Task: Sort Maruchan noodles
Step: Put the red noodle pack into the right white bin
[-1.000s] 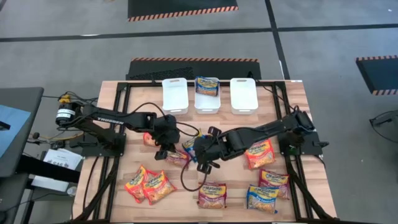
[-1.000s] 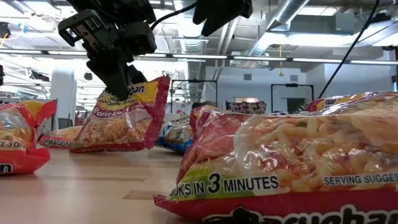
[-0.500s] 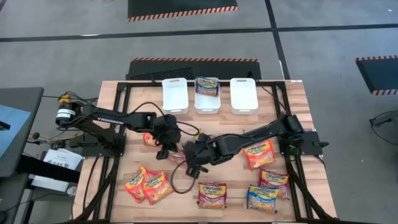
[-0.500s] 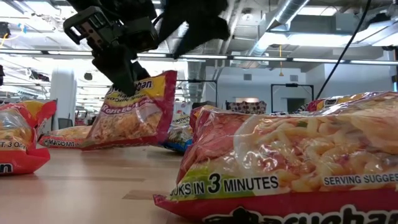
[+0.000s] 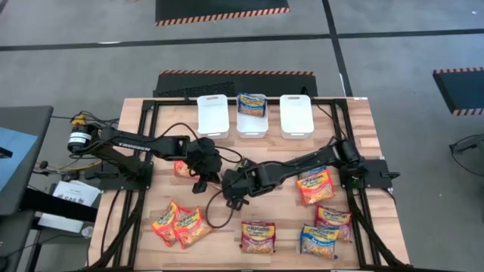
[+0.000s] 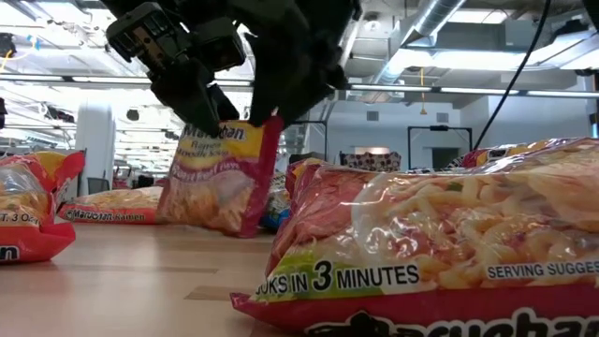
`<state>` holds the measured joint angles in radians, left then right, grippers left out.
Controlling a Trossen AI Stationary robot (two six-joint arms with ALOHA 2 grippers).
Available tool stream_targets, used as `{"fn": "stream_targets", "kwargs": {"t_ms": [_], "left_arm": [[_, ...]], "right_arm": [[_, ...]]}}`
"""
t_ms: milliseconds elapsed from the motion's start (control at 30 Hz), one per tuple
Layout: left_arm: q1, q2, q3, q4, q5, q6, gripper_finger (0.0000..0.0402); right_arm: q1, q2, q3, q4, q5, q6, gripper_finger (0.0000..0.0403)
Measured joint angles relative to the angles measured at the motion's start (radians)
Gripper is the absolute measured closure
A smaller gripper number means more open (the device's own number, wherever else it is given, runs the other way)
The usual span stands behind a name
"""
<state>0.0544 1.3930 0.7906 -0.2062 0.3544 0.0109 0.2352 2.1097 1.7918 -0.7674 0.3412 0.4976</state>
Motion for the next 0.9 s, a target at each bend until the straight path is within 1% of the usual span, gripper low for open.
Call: {"fn": "stream_targets", "kwargs": {"t_ms": [67, 133, 200, 400, 500, 567, 667, 733, 900], "left_arm": [[0.0, 0.0, 0.0, -0.001, -0.001, 0.0, 0.0401], [0.0, 0.0, 0.0, -0.001, -0.001, 0.0, 0.0401], [-0.001, 0.0, 0.0, -0.001, -0.001, 0.0, 0.0401], [-0.001, 0.0, 0.0, 0.006, -0.001, 0.0, 0.0401], [-0.001, 0.0, 0.0, 0.006, 0.0, 0.0, 0.0401], [-0.001, 0.0, 0.0, 0.006, 0.001, 0.0, 0.0402], [-0.001, 0.0, 0.0, -0.005, 0.003, -0.001, 0.0402], [-0.001, 0.0, 0.0, -0.006, 0.004, -0.001, 0.0402], [-0.001, 0.0, 0.0, -0.005, 0.003, -0.008, 0.0402]], "right_arm": [[-0.006, 0.01, 0.002, 0.026, -0.015, -0.001, 0.0154], [-0.009, 0.008, 0.0, 0.012, -0.034, -0.001, 0.0154], [-0.01, 0.007, 0.002, 0.052, -0.05, -0.001, 0.0154], [-0.009, 0.006, 0.002, 0.068, -0.051, 0.007, 0.0154], [-0.016, 0.042, 0.004, 0.099, -0.051, 0.01, 0.0154], [-0.016, 0.06, -0.003, 0.083, -0.062, 0.009, 0.0154], [-0.024, 0.085, 0.004, 0.122, -0.076, 0.013, 0.0154], [-0.026, 0.09, 0.0, 0.105, -0.082, 0.014, 0.0154], [-0.036, 0.088, 0.002, 0.127, -0.072, 0.018, 0.0154]]}}
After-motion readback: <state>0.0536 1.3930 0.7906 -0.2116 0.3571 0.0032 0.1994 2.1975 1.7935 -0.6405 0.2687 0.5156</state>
